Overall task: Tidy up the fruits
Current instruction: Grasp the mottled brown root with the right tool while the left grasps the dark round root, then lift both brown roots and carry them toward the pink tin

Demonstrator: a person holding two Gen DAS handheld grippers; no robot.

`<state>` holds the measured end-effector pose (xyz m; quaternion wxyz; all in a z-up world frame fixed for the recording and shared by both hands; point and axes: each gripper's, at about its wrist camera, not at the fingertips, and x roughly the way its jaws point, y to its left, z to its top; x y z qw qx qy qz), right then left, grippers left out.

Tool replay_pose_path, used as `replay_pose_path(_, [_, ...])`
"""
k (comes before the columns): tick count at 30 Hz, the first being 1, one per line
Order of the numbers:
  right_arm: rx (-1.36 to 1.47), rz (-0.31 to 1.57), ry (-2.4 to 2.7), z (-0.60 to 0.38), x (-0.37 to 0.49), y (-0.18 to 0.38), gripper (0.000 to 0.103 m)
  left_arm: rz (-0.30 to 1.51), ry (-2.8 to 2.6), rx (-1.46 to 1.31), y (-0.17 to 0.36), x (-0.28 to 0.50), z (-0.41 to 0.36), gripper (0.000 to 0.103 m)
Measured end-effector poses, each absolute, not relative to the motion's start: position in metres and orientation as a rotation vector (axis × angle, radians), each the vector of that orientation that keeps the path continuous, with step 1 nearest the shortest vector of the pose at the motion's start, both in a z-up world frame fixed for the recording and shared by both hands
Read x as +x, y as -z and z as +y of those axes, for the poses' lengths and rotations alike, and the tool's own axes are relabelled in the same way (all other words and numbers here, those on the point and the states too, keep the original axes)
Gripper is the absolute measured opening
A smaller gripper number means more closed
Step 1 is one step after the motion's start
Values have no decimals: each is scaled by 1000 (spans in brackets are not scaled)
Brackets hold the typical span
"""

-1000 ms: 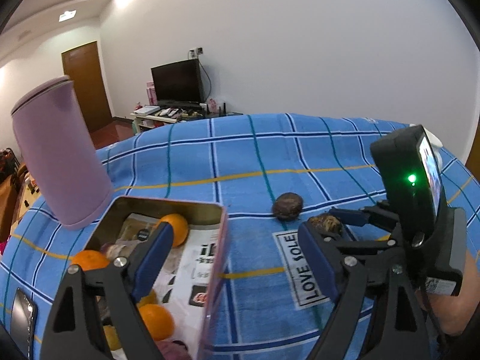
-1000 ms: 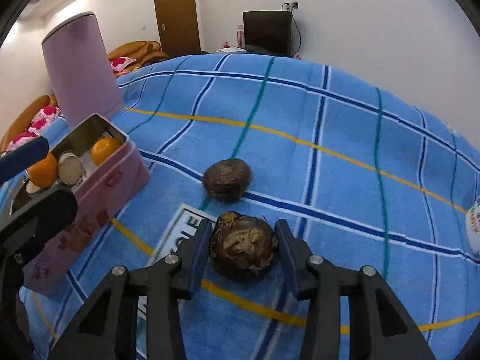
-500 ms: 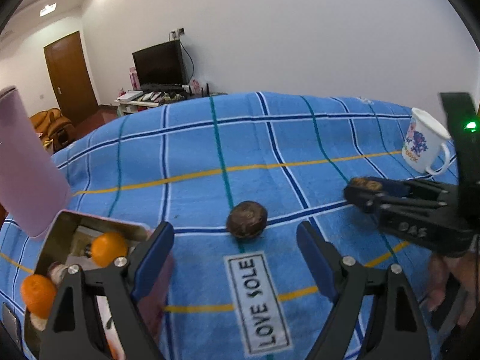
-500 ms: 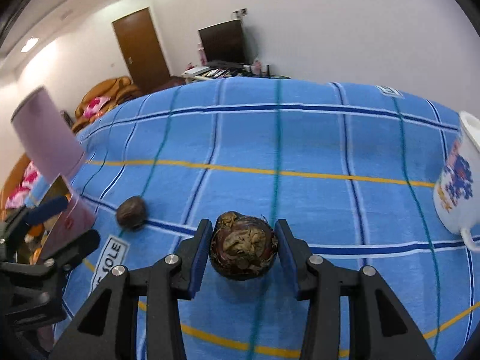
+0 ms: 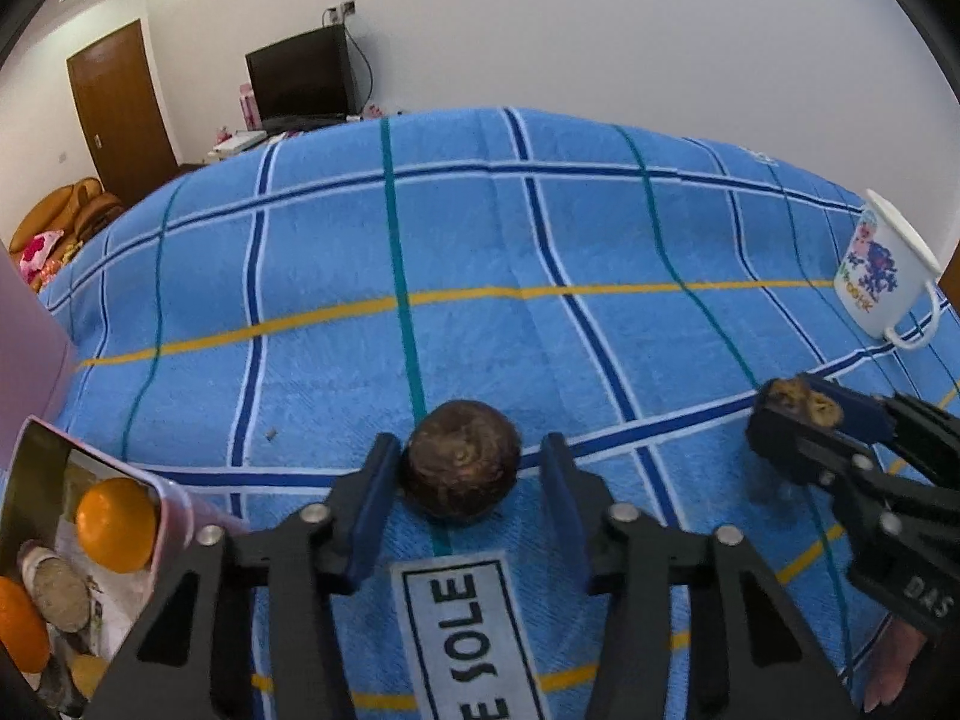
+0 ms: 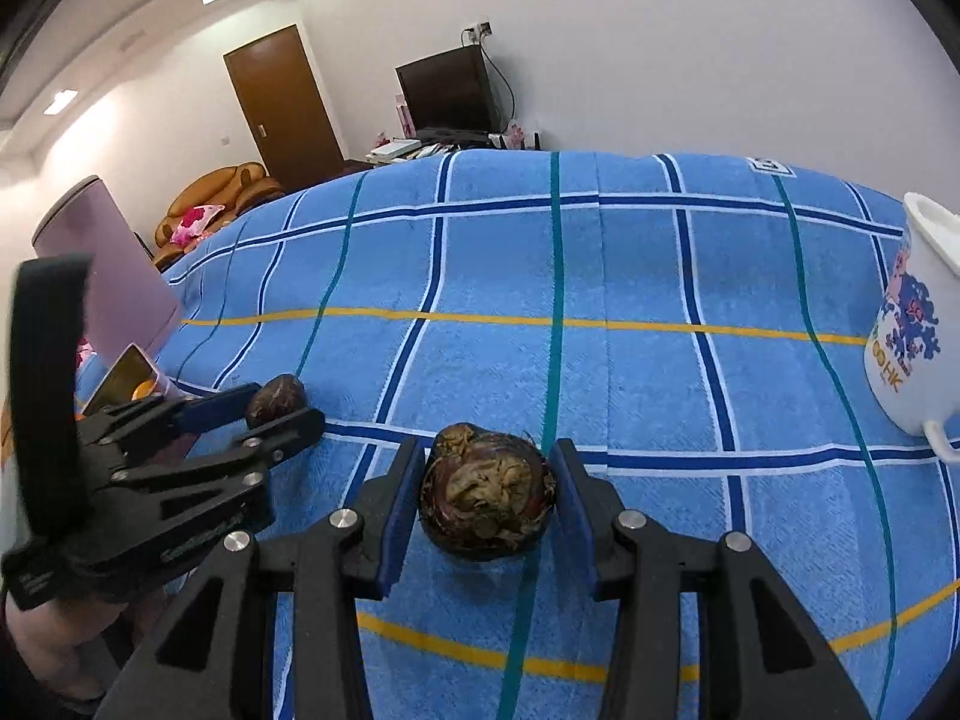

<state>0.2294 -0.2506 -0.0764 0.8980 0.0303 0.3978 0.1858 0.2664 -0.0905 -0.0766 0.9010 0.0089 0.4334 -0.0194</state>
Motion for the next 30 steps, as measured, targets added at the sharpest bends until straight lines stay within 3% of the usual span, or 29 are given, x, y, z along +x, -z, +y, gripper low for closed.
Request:
replay_pose_path(9, [64,803,-411,-243,224,78,45,882,103,-26,74,250,-85,40])
replay_pose_path(30, [32,621,-494,-232,187,54,45,660,73,48,45,194,-86,40])
